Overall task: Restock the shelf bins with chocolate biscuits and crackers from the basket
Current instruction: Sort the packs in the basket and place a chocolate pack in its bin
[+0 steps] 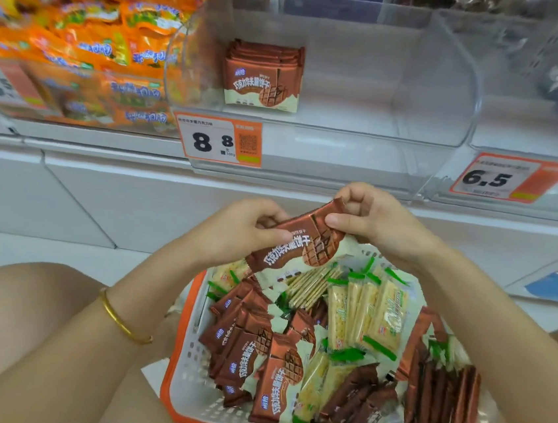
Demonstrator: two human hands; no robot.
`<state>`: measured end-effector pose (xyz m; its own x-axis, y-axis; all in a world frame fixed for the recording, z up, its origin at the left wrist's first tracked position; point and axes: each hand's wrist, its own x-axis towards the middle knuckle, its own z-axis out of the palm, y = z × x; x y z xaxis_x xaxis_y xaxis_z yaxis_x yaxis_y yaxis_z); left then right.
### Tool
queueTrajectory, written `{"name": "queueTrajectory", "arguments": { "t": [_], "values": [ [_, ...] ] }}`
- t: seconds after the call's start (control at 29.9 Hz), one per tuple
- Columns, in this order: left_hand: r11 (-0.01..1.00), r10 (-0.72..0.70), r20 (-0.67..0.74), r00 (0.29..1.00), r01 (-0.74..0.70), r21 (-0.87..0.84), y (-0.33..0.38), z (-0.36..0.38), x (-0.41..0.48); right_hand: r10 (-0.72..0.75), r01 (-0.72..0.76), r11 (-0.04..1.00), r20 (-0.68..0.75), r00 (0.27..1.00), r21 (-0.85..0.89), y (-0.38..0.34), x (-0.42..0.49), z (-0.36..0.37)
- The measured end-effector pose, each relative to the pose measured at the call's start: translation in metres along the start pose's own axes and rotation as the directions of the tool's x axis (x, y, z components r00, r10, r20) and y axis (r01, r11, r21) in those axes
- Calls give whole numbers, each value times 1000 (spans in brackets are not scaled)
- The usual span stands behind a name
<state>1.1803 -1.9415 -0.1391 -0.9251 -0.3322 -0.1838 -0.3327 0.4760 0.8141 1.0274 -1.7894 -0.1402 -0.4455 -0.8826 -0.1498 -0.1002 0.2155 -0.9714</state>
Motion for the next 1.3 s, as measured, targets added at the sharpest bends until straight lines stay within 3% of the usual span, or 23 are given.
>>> {"name": "queueTrajectory", "arguments": {
  "t": [0.17, 0.23, 0.27, 0.33, 0.4, 0.43, 0.57, 0.63, 0.74, 0.84, 0.9, 1.0, 1.3],
  "values": [
    [990, 136, -142, 980, -138, 0, 47, -50, -4, -114, 110, 985, -25, 993, -132, -66, 4, 5],
    [980, 173, -276, 945, -194, -50, 60, -69, -1, -144, 139, 988, -65, 987, -72, -95, 14, 1],
    [973, 195, -396, 897, -229, -38, 63, -79, 3, -129, 130, 992, -96, 987, 6, -108, 23, -4],
    [962, 260, -631, 731, -255, 101, 63, -96, 12, -77, 103, 984, -179, 981, 142, -127, 49, -16],
    [935, 350, -699, 624, -183, 304, 57, -105, 20, -39, 83, 984, -264, 964, 159, -137, 79, -25],
    [903, 396, -667, 631, -138, 407, 51, -107, 25, -30, 73, 988, -299, 954, 135, -137, 96, -26],
    [730, 419, -425, 803, -19, 683, 28, -99, 42, -12, -41, 989, -359, 933, -140, -120, 155, -11],
    [656, 424, -411, 807, 39, 754, 22, -97, 47, -75, -54, 947, -383, 921, -316, -109, 179, -2],
    [630, 436, -410, 801, 54, 775, 19, -96, 48, -163, -105, 825, -412, 896, -555, -101, 202, 0],
    [617, 423, -406, 810, 71, 784, 17, -96, 51, -199, -250, 609, -449, 871, -753, -97, 213, 0],
    [618, 411, -404, 817, 76, 783, 16, -95, 52, -232, -272, 528, -445, 865, -804, -96, 216, 3],
    [637, 417, -413, 810, 64, 768, 15, -96, 52, -247, -259, 491, -418, 874, -832, -95, 222, 11],
    [638, 454, -433, 779, 55, 768, 13, -96, 52, -221, -267, 561, -453, 864, -783, -97, 225, 18]
  ]
}}
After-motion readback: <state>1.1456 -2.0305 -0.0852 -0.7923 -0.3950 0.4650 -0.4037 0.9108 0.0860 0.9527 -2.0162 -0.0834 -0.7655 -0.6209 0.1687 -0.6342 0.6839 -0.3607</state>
